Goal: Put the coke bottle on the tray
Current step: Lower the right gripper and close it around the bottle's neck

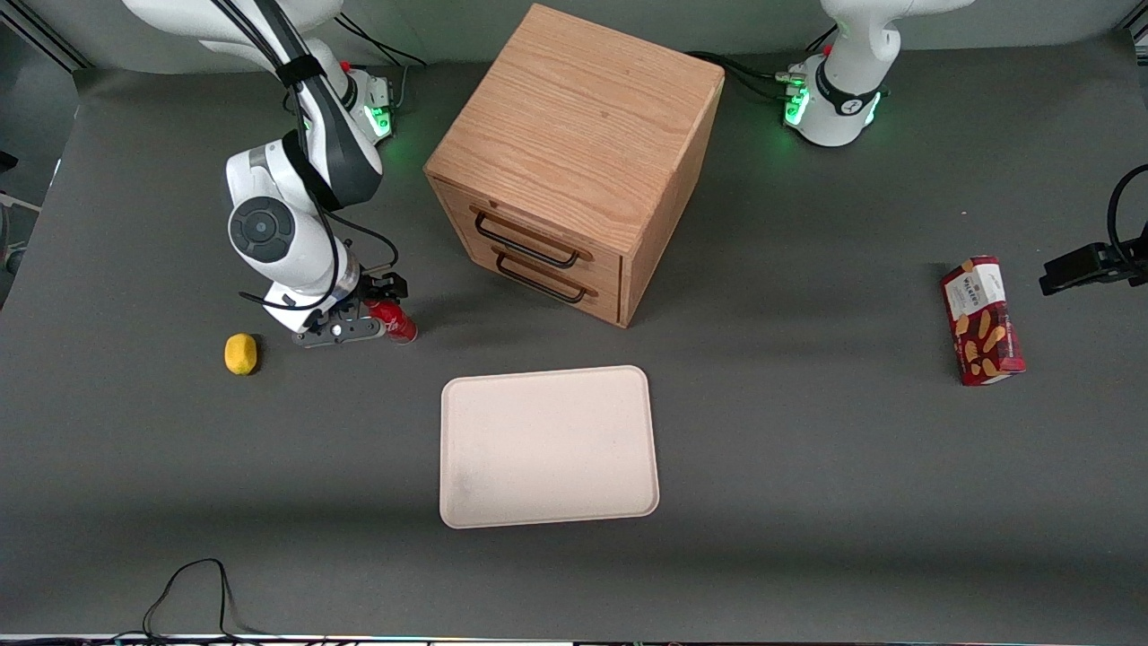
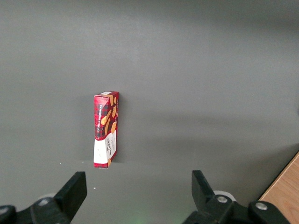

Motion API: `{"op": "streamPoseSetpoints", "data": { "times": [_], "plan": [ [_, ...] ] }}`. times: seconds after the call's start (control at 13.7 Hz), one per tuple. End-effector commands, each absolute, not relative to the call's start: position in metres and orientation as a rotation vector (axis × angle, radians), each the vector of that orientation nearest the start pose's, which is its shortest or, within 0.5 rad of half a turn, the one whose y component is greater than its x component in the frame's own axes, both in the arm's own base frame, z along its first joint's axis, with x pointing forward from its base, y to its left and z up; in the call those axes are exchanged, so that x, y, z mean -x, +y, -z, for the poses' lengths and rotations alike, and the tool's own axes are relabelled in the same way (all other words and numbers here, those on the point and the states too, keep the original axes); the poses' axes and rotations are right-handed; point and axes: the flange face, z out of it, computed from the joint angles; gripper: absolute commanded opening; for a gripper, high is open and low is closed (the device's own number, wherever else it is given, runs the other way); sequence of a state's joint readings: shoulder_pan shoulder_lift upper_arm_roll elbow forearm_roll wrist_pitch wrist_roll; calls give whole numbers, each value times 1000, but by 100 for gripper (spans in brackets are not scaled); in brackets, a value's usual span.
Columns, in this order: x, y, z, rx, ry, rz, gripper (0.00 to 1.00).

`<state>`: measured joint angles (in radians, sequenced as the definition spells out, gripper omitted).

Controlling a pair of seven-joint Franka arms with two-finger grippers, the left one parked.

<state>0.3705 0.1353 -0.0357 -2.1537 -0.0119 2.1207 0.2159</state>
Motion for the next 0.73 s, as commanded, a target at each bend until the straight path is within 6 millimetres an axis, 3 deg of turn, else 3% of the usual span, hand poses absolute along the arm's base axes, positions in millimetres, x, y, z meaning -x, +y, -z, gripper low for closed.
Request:
{"op": "streamPoseSetpoints", "data": {
  "times": [0.0,0.07,0.44,0.66],
  "plan": [
    [-506,173,-326,3188,-233,-227,8],
    [-506,173,-326,3189,-228,-227,0],
    [-506,173,-325,3189,-225,-229,0],
    [-512,163,-338,3188,-178,-208,0]
  ]
}}
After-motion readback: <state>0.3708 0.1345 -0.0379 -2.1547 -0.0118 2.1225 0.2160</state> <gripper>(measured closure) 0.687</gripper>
